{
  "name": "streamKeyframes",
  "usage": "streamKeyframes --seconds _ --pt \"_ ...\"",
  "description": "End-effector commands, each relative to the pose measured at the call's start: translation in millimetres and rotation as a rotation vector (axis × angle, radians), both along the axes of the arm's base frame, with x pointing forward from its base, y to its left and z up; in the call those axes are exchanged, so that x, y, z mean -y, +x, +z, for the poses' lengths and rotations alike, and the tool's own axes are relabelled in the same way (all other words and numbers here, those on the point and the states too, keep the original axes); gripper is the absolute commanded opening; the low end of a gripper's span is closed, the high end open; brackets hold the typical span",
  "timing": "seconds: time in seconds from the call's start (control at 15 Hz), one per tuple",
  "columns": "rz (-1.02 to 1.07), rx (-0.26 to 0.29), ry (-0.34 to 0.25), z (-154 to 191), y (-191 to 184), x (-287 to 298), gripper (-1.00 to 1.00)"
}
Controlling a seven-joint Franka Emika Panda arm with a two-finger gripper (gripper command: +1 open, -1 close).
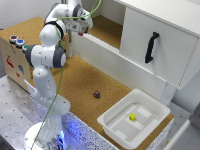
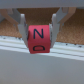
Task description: Put the pink object inside the left cabinet
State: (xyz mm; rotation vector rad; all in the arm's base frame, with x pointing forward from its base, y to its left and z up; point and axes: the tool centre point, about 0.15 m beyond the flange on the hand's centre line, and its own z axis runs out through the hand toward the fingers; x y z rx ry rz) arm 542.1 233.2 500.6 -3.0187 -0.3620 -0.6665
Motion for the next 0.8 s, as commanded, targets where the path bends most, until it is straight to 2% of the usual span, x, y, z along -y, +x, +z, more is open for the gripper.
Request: streamKeyframes --seconds 0.0,0.13,0.27,0.6,0.73 --pt "-0.05 0.092 0.017 -27.3 50.8 -10.5 -1.0" --pt "-0.063 0.104 0.039 -20.4 70.5 -11.7 -1.0" --pt "-0.079 0.129 0.027 -8.2 85.5 -8.6 -1.0" --pt "-0.133 0.113 -0.007 -9.5 117.3 4.9 -1.0" --pt "-0.182 0.1 -0.001 -15.0 128.0 15.7 -1.0"
